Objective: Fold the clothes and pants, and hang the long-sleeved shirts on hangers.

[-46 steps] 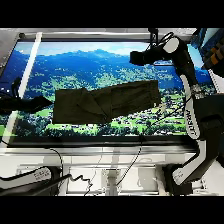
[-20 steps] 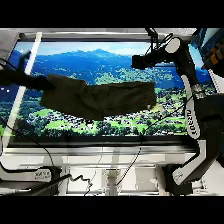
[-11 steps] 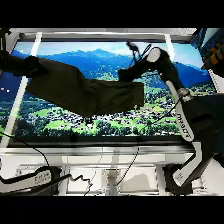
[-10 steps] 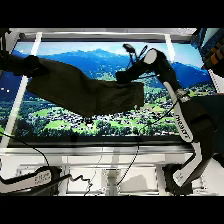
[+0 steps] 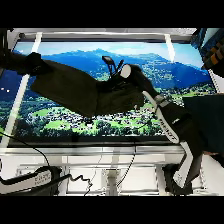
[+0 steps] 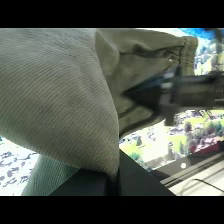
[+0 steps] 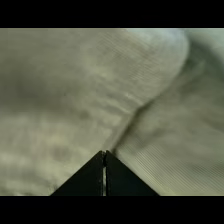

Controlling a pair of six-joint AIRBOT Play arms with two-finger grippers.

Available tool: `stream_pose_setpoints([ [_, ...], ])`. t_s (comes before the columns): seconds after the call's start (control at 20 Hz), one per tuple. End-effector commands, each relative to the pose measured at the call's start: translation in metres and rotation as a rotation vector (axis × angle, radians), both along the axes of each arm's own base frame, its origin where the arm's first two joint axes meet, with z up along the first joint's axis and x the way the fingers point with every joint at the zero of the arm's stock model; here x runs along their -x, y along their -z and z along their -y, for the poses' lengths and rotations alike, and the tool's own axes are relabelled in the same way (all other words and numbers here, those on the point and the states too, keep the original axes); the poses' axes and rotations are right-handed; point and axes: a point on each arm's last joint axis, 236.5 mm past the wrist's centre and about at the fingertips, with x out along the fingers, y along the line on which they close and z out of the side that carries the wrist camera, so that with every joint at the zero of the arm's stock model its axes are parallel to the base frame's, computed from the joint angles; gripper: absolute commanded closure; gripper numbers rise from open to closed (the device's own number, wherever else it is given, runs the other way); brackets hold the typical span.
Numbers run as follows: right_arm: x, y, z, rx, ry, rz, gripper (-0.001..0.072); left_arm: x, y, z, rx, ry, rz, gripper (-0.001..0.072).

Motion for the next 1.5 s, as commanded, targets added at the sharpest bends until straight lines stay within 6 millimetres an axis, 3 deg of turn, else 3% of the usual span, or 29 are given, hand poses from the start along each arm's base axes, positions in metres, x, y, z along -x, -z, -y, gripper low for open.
stream_pose_setpoints([
  [0.0, 0.022, 0.040, -0.061, -0.143, 0.073, -0.161, 0.0687, 0.000, -0.004, 0.004, 0.018, 0.007, 0.005, 0.0693],
  [0.2, 0.036, 0.060, -0.119, -0.282, 0.159, -0.221, 0.0687, -0.003, -0.007, 0.008, 0.039, 0.007, 0.021, 0.0692],
  [0.3, 0.037, 0.064, -0.121, -0.257, 0.142, -0.183, 0.0686, -0.005, -0.010, 0.017, 0.056, 0.019, 0.033, 0.0692],
  [0.4, 0.031, 0.065, -0.101, -0.205, 0.111, -0.168, 0.0686, -0.004, -0.007, 0.029, 0.059, 0.046, 0.027, 0.0692],
  [0.5, 0.017, 0.059, -0.063, -0.131, 0.085, -0.151, 0.0686, -0.003, -0.002, 0.043, 0.061, 0.082, 0.013, 0.0692],
  [0.6, -0.005, 0.040, -0.014, -0.059, 0.083, -0.116, 0.0686, 0.000, 0.007, 0.066, 0.064, 0.137, -0.013, 0.0692],
  [0.75, -0.045, -0.011, 0.061, -0.010, 0.153, -0.017, 0.0685, 0.002, 0.023, 0.111, 0.073, 0.221, -0.032, 0.0692],
  [0.9, -0.079, -0.074, 0.130, -0.025, 0.260, 0.099, 0.0685, -0.009, 0.022, 0.179, 0.170, 0.263, 0.021, 0.0692],
  [1.0, -0.091, -0.112, 0.171, -0.039, 0.320, 0.165, 0.0685, -0.020, 0.016, 0.229, 0.264, 0.257, 0.078, 0.0692],
  [1.1, -0.094, -0.141, 0.205, -0.046, 0.371, 0.204, 0.0685, -0.033, 0.022, 0.274, 0.307, 0.229, 0.141, 0.0692],
  [1.2, -0.090, -0.160, 0.229, -0.041, 0.397, 0.219, 0.0684, -0.035, 0.039, 0.314, 0.325, 0.223, 0.162, 0.0691],
  [1.25, -0.088, -0.165, 0.239, -0.031, 0.405, 0.223, 0.0684, -0.028, 0.053, 0.331, 0.321, 0.243, 0.143, 0.0660],
  [1.3, -0.085, -0.168, 0.246, -0.023, 0.410, 0.220, 0.0684, -0.018, 0.068, 0.345, 0.311, 0.271, 0.113, 0.0440],
  [1.35, -0.083, -0.169, 0.252, -0.018, 0.413, 0.212, 0.0684, -0.006, 0.082, 0.357, 0.300, 0.306, 0.079, 0.0040],
  [1.45, -0.079, -0.161, 0.267, 0.029, 0.416, 0.195, 0.0684, 0.011, 0.095, 0.367, 0.283, 0.354, 0.030, 0.0015],
])
